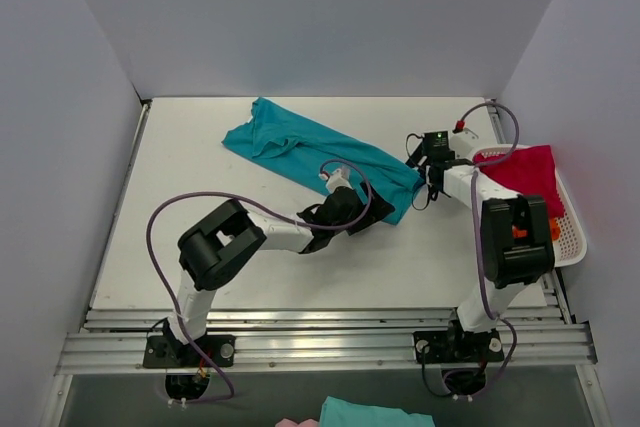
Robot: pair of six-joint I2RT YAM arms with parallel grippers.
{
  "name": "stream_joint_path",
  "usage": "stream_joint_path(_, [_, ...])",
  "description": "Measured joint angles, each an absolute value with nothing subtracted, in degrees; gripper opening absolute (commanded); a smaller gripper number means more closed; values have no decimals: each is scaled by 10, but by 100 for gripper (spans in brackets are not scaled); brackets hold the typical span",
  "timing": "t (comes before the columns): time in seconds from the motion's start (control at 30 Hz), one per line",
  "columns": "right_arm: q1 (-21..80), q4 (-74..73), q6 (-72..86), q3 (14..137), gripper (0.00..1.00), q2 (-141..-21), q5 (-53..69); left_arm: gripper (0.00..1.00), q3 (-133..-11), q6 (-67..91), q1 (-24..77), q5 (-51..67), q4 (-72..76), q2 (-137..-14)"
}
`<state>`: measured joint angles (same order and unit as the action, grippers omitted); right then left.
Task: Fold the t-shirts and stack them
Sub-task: Fold the tshirt
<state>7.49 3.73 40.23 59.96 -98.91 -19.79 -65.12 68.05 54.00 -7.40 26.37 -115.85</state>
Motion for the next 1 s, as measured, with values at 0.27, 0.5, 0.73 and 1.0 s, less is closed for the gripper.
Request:
stream_joint_path(0.27, [47,31,394,585,98,-930,-207,94,-700,719,547,-95,251,-1213])
stream_joint_path(0.5, [40,35,389,581,98,-927,-206,86,-792,726,547,-92,240,-1277])
stream_joint_path(0.73, [32,42,389,574,98,-928,-200,28,-813,732,546,-79,234,-1312])
stream_joint_path(1.0, [26,57,389,566,98,-928,-189,2,-840,735,535,-43,239,-1344])
